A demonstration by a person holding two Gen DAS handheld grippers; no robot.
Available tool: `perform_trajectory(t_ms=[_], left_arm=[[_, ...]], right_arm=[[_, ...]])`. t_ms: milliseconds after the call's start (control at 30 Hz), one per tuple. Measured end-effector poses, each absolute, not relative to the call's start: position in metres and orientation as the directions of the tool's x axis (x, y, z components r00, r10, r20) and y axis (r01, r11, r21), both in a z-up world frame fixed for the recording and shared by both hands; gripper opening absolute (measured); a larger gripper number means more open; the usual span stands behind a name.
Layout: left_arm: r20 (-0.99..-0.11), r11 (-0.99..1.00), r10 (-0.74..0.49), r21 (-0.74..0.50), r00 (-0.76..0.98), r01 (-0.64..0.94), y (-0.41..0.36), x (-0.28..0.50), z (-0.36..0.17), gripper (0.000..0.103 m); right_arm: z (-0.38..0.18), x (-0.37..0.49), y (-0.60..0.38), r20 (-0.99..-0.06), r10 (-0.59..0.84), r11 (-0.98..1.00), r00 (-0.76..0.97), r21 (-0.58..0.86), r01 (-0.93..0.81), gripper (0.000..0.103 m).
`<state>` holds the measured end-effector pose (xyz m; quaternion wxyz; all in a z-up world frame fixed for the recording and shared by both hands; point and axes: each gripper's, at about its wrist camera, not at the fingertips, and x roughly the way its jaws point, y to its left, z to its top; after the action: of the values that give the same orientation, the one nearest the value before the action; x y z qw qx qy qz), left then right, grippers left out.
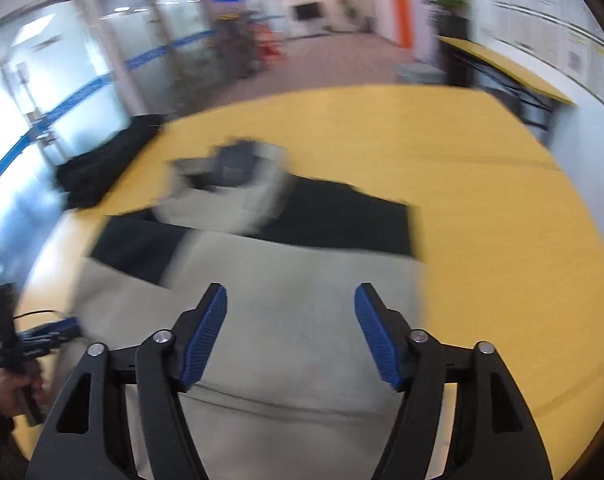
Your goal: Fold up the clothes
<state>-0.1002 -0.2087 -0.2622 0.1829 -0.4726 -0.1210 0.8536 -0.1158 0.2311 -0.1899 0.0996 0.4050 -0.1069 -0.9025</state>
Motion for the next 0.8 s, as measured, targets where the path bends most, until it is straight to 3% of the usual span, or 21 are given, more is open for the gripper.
perform_trajectory(t_ms=[133,267,433,500,700,800], left_arm=[[-0.727,-0.891,0.451,-0.398,-0.518,-0.217,-0.225,-0.061,-0.220,0.071],[-0.695,-0.878,0.479,-0.391,-0.537,-0.278,-0.239,-0.015,-0.174,0.073],[-0.689,-0.842,0.537,-0.405,-0.487,-0.356,-0.236,0.014,-0.163,0.077],[-0.686,-0.831,0.554,-0.425,-0.471,-0.358,-0.233,0.016,-0.169,0.077],[-0.676,-0.810,0.586,-0.480,-0.446,-0.337,-0.230,0.012,-0.188,0.077],[-0.664,-0.804,0.594,-0.485,-0.454,-0.344,-0.232,0.007,-0.189,0.077]], right_arm=[[-0.196,-0.172,0.106,-0.670,-0.539,-0.837,-0.510,0.357,0.415,0.073],[-0.236,-0.209,0.000,-0.685,-0.590,-0.775,-0.427,0.332,0.538,0.068],[-0.295,-0.261,-0.049,-0.726,-0.556,-0.803,-0.406,0.342,0.488,0.027],[-0.312,-0.273,-0.052,-0.733,-0.547,-0.813,-0.403,0.353,0.463,0.023],[-0.309,-0.270,-0.060,-0.736,-0.522,-0.821,-0.432,0.295,0.490,0.021],[-0.292,-0.247,-0.055,-0.674,-0.603,-0.763,-0.428,0.328,0.557,0.021]])
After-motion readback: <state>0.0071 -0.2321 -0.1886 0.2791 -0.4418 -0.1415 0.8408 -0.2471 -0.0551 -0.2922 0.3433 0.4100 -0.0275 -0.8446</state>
